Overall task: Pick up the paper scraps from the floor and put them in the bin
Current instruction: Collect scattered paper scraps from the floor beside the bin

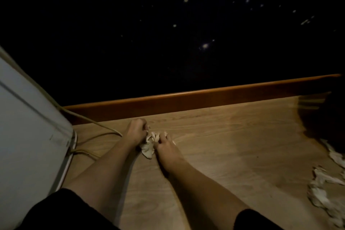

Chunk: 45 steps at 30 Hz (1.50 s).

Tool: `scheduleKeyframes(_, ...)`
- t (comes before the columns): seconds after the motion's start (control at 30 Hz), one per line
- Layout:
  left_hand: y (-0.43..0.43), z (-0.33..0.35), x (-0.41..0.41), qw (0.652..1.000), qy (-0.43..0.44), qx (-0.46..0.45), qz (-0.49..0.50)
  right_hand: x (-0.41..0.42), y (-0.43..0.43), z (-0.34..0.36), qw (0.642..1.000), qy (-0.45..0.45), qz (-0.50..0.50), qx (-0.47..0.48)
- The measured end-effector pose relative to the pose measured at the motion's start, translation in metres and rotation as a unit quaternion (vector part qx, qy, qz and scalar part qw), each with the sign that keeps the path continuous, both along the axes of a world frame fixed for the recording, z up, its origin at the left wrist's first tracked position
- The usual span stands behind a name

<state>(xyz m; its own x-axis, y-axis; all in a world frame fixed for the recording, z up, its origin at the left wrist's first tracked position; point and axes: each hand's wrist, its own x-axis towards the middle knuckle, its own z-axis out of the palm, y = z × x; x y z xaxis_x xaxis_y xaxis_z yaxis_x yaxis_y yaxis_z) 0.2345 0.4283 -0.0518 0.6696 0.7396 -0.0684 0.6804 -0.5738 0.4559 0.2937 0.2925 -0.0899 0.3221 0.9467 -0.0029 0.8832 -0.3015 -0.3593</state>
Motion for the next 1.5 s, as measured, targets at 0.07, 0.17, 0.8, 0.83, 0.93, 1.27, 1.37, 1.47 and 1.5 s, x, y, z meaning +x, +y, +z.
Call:
scheduleKeyframes(0.07, 0.0, -0.01, 0.002, 1.0, 0.011, 0.001, -0.02, -0.002, -0.012, -0.012, 0.997, -0.005, 0.013, 0.075)
scheduleKeyframes(0.17, -0.008, -0.016, 0.008, 0.999, 0.008, 0.016, -0.037, 0.0, -0.025, -0.022, 0.992, -0.013, 0.013, 0.122)
scheduleKeyframes(0.8, -0.181, 0.069, 0.112, 0.898, 0.02, 0.053, -0.435, 0.158, -0.282, 0.111, 0.994, -0.026, -0.099, -0.046)
scheduleKeyframes(0.83, -0.204, 0.078, 0.124, 0.878, 0.023, 0.053, -0.475, 0.169, -0.309, 0.125, 0.99, -0.044, -0.114, -0.066)
scheduleKeyframes(0.93, -0.274, 0.09, 0.161, 0.834, 0.023, 0.04, -0.549, 0.189, -0.385, 0.149, 0.982, -0.06, -0.152, -0.096)
scheduleKeyframes(1.27, -0.425, 0.0, 0.229, 0.923, -0.024, -0.006, -0.385, 0.241, -0.494, 0.088, 0.898, 0.007, -0.439, 0.032)
scheduleKeyframes(1.37, -0.425, -0.027, 0.235, 0.937, -0.029, -0.013, -0.348, 0.261, -0.505, 0.064, 0.879, 0.041, -0.473, 0.041)
scheduleKeyframes(1.47, -0.431, -0.028, 0.24, 0.928, 0.0, 0.002, -0.372, 0.283, -0.498, 0.048, 0.888, 0.075, -0.454, 0.02)
scheduleKeyframes(1.5, -0.435, -0.025, 0.239, 0.927, 0.017, -0.01, -0.374, 0.287, -0.492, 0.041, 0.888, 0.095, -0.449, -0.009)
